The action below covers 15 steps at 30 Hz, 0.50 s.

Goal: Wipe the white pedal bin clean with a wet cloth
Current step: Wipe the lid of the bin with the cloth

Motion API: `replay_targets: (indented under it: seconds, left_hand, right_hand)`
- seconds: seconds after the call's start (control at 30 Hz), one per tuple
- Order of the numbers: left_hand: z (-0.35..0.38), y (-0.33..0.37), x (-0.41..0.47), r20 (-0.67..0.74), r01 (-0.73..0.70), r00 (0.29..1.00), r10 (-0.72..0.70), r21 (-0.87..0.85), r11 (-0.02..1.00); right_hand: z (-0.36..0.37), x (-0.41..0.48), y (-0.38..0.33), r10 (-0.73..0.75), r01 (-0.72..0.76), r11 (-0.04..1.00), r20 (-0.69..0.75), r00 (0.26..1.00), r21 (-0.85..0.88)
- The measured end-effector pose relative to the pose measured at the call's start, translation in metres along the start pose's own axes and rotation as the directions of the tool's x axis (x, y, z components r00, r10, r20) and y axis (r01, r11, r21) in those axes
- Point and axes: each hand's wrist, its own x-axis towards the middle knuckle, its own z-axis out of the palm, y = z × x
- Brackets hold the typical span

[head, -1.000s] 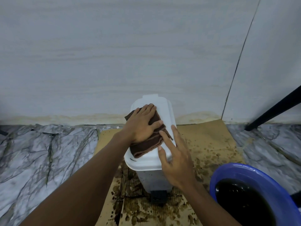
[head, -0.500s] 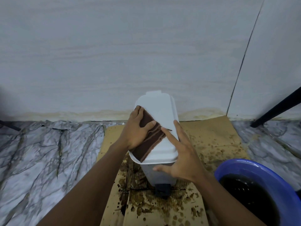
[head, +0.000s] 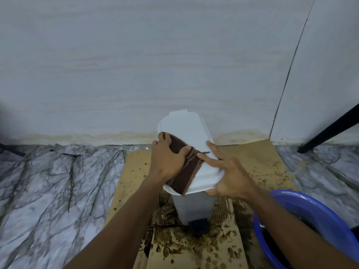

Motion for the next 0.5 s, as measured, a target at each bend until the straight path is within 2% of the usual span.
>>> replay_targets:
  seconds: [0.1, 0.2, 0.27, 0.37, 0.43, 0.5]
  left_hand:
    - [0.016, 0.011, -0.024, -0.063, 0.014, 0.998, -0.013, 0.014, 1.000]
    - [0.032, 0.018, -0.037, 0.050, -0.034, 0.998, 0.030, 0.075, 0.997]
    - [0.028, 0.009, -0.033, 0.145, -0.193, 0.976, 0.165, 0.212, 0.958]
    - [0.003, -0.012, -0.005, 0.310, -0.384, 0.899, 0.310, 0.212, 0.899]
    - [-0.016, -0.020, 0.021, 0.372, -0.374, 0.886, 0.278, 0.218, 0.901]
    - [-0.023, -0.019, 0.038, 0.363, -0.332, 0.905, 0.223, 0.274, 0.902]
  right_hand:
    - [-0.027, 0.013, 0.013, -0.006, 0.014, 0.997, 0.100, 0.995, -0.078]
    - [-0.045, 0.021, 0.020, 0.050, -0.007, 0.980, 0.209, 0.977, -0.201]
    - [-0.044, 0.018, 0.016, 0.098, -0.058, 0.983, 0.235, 0.967, -0.174]
    - [-0.034, 0.010, 0.005, 0.125, -0.100, 0.986, 0.187, 0.974, -0.136]
    - [-0.030, 0.008, -0.001, 0.146, -0.134, 0.987, 0.163, 0.976, -0.083]
    - [-0.026, 0.010, -0.005, 0.186, -0.197, 0.977, 0.127, 0.974, 0.078]
